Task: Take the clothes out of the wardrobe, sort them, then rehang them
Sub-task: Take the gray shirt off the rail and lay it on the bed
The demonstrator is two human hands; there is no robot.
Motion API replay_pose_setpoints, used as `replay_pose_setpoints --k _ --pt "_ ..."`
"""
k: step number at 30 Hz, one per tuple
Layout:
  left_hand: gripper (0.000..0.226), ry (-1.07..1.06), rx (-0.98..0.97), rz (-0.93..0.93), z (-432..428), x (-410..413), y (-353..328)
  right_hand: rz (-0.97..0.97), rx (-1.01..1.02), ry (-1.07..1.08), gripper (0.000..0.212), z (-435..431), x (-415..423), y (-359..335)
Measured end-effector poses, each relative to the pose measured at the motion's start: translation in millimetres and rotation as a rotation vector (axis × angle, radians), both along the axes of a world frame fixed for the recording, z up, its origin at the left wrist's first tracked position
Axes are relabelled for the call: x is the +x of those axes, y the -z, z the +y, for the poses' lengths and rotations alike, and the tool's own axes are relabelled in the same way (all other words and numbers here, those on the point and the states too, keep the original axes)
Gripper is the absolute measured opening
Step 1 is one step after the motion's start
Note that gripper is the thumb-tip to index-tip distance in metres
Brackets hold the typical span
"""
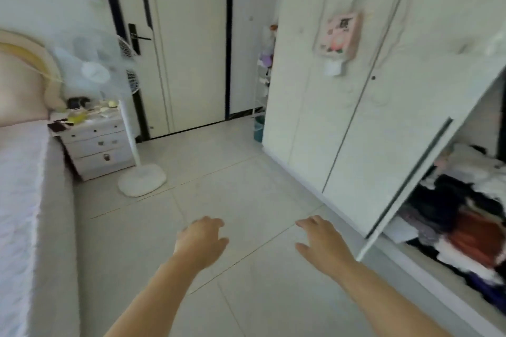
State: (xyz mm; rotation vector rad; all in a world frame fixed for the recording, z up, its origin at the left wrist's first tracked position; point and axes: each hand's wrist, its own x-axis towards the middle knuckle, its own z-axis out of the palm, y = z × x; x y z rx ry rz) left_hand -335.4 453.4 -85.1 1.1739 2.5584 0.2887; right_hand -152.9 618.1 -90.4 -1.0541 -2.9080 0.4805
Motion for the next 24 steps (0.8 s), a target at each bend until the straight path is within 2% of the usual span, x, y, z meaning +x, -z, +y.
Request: replay_pose_setpoints --k 4,12,16,24 --pt "0.046 0.223 0.041 0.046 146.4 70.0 -12.1 0.019 0.028 0.228 0.051 101.8 101.1 -11.4" --pt "0.046 0.612 0.193 0.037 344.1 205.0 -45.2 -0.003 0.095 0.573 0.047 229.7 247.4 -41.9" --pt "0.042 0.804 0.264 0.036 424.9 261.1 -65.3 0.025 0.141 0.732 0.048 276.3 292.6 -58.6" --pt "0.042 1.070 0.437 0.011 572.9 331.5 -112.3 0.096 0.281 0.908 0.050 372.7 342.1 -104.3"
